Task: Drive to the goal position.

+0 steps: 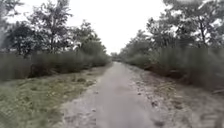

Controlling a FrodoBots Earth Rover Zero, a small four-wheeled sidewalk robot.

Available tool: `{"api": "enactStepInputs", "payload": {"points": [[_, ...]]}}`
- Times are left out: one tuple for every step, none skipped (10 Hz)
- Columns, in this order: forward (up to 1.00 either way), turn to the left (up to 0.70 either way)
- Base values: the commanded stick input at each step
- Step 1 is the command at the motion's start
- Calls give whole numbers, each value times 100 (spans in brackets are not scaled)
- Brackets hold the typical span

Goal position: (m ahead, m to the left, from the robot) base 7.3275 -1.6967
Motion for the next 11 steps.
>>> {"api": "enactStepInputs", "payload": {"points": [[70,0],[70,0],[70,0],[70,0],[70,0],[70,0],[70,0],[70,-5],[70,-35],[70,-35],[70,-35]]}}
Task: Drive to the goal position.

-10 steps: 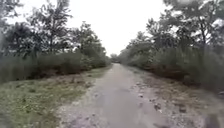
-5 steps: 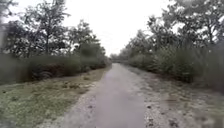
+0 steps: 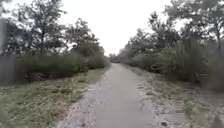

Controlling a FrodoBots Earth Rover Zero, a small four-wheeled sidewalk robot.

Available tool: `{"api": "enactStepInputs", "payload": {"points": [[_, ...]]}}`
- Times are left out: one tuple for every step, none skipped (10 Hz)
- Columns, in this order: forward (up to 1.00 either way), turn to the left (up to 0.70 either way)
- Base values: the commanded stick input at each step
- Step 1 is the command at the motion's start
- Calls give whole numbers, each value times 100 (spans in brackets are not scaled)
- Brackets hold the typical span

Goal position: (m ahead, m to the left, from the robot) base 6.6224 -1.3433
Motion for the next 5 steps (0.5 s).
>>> {"api": "enactStepInputs", "payload": {"points": [[70,-26],[70,0],[70,0],[70,0],[70,0]]}}
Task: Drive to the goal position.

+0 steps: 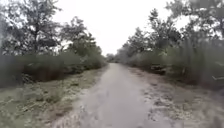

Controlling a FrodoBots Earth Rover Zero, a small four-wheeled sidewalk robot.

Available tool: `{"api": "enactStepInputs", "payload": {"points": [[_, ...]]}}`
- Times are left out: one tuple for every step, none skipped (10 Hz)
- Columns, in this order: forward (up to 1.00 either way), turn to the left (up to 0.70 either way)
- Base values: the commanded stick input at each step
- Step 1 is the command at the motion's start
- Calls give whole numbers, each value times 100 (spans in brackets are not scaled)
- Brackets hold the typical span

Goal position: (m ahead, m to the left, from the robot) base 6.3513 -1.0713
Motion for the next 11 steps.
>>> {"api": "enactStepInputs", "payload": {"points": [[70,0],[70,0],[70,0],[70,0],[70,0],[70,0],[70,0],[70,0],[70,0],[70,0],[70,0]]}}
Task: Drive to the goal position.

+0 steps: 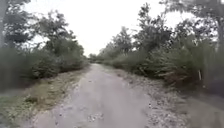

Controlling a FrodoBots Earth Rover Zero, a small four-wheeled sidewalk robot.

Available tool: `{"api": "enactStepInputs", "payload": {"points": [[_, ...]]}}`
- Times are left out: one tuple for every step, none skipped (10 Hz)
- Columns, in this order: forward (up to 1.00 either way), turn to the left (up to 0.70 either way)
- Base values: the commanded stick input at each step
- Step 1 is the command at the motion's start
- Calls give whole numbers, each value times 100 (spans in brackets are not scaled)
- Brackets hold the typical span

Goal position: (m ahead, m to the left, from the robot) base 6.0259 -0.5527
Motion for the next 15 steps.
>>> {"api": "enactStepInputs", "payload": {"points": [[70,0],[70,0],[70,0],[70,0],[70,0],[70,0],[70,0],[70,0],[70,0],[70,0],[70,0],[70,0],[70,0],[70,7],[70,34]]}}
